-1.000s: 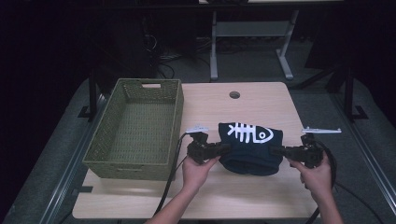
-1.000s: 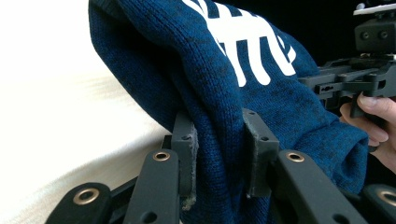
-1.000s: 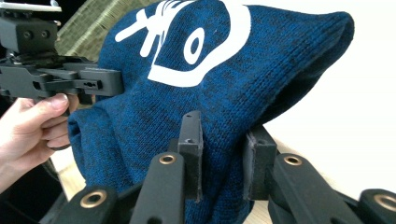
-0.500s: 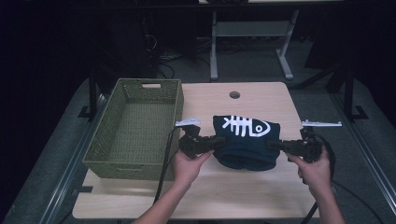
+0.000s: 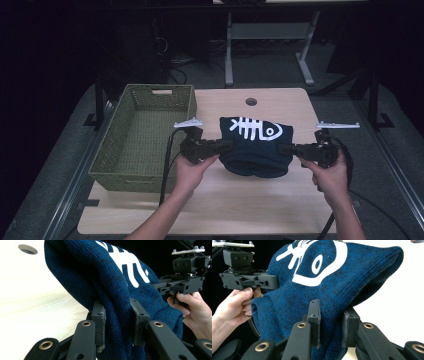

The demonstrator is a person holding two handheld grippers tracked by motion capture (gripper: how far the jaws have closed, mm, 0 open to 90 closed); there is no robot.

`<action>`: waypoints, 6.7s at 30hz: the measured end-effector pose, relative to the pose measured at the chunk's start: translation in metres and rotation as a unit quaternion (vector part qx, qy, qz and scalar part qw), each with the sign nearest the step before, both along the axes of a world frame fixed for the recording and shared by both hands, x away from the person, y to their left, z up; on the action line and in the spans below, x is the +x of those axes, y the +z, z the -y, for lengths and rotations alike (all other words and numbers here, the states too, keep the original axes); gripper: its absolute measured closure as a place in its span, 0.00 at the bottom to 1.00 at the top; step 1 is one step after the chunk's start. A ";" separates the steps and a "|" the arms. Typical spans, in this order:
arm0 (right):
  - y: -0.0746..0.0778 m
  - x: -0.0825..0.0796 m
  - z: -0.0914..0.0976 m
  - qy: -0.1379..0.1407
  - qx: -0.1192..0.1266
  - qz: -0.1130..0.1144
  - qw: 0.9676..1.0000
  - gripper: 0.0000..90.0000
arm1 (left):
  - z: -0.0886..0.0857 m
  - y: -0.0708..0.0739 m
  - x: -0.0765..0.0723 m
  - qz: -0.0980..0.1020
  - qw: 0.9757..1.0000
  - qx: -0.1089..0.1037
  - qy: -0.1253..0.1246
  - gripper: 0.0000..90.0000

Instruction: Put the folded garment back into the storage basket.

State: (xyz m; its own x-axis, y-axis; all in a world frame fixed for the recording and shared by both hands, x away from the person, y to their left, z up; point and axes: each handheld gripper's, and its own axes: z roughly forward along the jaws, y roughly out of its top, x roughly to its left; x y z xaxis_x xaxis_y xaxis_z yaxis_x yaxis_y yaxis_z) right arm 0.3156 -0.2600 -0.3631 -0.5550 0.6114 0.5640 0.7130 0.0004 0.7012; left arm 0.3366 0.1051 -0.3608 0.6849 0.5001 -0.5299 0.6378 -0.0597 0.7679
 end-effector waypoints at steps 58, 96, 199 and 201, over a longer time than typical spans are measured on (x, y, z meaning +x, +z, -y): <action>0.041 0.054 -0.126 0.066 0.012 0.022 0.997 0.81 | -0.128 0.047 0.013 -0.010 0.998 -0.016 0.052 0.78; 0.053 0.073 -0.201 0.108 0.031 0.027 0.993 0.81 | -0.201 0.051 0.010 -0.026 0.993 -0.021 0.114 0.77; 0.014 0.082 -0.308 0.090 -0.097 0.073 0.988 0.52 | -0.287 0.003 0.024 -0.069 0.965 0.100 0.230 0.55; 0.016 0.082 -0.304 0.090 -0.093 0.072 0.989 0.52 | -0.287 0.006 0.021 -0.064 0.968 0.091 0.225 0.55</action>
State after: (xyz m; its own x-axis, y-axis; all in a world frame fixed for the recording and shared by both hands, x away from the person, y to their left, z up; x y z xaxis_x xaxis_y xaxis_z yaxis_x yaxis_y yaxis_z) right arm 0.3974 0.0443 -0.3474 -0.7305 0.5817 0.3578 0.5823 0.2567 0.7714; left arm 0.3580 0.3924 -0.3551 0.3102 0.8261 -0.4705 0.7198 0.1192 0.6839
